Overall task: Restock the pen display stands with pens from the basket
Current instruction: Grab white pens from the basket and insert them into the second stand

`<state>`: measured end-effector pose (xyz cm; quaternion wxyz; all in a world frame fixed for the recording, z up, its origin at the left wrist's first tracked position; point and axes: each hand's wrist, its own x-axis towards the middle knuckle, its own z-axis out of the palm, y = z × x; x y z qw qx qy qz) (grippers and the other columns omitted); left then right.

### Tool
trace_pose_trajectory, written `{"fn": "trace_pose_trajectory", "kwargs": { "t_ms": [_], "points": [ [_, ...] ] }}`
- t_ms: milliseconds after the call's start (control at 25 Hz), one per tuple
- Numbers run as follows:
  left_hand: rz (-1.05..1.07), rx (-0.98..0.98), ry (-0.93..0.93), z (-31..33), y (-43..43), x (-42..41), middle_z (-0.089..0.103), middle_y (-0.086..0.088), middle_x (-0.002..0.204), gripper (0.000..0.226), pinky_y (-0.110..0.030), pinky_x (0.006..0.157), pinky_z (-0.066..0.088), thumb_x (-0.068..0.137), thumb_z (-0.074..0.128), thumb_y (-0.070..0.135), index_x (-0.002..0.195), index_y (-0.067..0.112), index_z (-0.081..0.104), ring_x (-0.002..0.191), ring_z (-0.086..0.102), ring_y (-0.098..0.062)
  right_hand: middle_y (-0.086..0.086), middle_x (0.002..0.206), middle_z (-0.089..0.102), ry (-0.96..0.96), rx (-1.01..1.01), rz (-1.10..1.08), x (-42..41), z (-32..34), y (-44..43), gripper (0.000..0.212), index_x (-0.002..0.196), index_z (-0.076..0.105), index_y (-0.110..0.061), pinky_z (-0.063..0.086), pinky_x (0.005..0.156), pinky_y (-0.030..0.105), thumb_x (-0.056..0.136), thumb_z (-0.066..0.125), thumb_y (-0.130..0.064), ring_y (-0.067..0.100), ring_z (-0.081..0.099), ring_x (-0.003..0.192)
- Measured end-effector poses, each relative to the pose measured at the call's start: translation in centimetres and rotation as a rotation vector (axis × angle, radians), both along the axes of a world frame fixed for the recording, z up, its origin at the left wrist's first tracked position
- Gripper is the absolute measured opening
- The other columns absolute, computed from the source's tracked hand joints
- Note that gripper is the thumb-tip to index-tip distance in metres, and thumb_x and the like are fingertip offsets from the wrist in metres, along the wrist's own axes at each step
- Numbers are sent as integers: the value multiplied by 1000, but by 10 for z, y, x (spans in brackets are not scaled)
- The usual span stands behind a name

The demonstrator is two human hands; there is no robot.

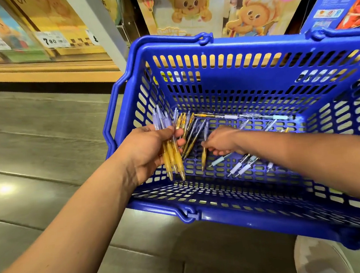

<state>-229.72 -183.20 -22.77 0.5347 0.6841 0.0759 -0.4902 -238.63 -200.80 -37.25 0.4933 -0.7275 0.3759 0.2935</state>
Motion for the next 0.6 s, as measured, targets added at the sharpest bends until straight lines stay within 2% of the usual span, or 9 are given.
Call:
{"fn": "trace_pose_trajectory", "kwargs": {
  "t_ms": [40, 120, 240, 360, 440, 520, 600],
  "points": [
    [-8, 21, -14, -2, -2, -1, 78, -12, 100, 18, -35, 65, 64, 102, 55, 8, 118, 2, 61, 78, 75, -20, 8, 100, 75, -74, 145, -33, -5, 8, -6, 25, 101, 69, -8, 60, 75, 23, 96, 66, -33, 15, 73, 86],
    [-26, 56, -43, -6, -6, -2, 78, -12, 102, 23, -41, 73, 64, 103, 53, 8, 125, 1, 58, 86, 76, -23, 11, 106, 75, -220, 415, -69, -15, 27, -15, 20, 99, 67, -8, 60, 83, 24, 98, 65, -28, 18, 74, 99],
    [-31, 86, -27, -11, -12, -4, 77, -12, 105, 25, -49, 84, 60, 103, 54, 9, 126, 0, 58, 101, 73, -33, 11, 104, 76, -344, 563, -27, -23, 47, -14, 20, 96, 70, -7, 59, 87, 28, 97, 66, -27, 20, 74, 102],
    [-88, 81, 25, -10, -20, -8, 73, -11, 88, 13, -47, 74, 62, 103, 55, 14, 109, 6, 63, 76, 73, -27, 7, 95, 78, -399, 599, -17, -24, 59, -1, 14, 94, 75, -13, 59, 79, 24, 96, 67, -23, 16, 74, 91],
    [-114, 72, 25, -9, -19, -9, 71, -14, 84, 14, -47, 70, 63, 103, 56, 16, 109, 6, 64, 68, 71, -26, 3, 85, 77, -426, 570, -22, -21, 66, 7, 12, 95, 75, -14, 59, 75, 23, 96, 67, -22, 13, 73, 82],
    [-113, 48, 25, -8, -16, -8, 71, -16, 89, 20, -46, 69, 62, 103, 55, 19, 114, 5, 65, 70, 72, -27, -2, 78, 77, -484, 454, 1, -17, 73, 13, 11, 90, 76, -19, 58, 66, 19, 94, 69, -26, 6, 71, 72],
    [-104, 45, 9, -6, -12, -8, 72, -14, 88, 22, -40, 60, 63, 103, 56, 19, 117, 4, 65, 69, 71, -25, -8, 69, 74, -532, 249, 72, -14, 78, 17, 14, 80, 75, -27, 56, 59, 19, 91, 72, -37, 0, 67, 62]
  ]
}}
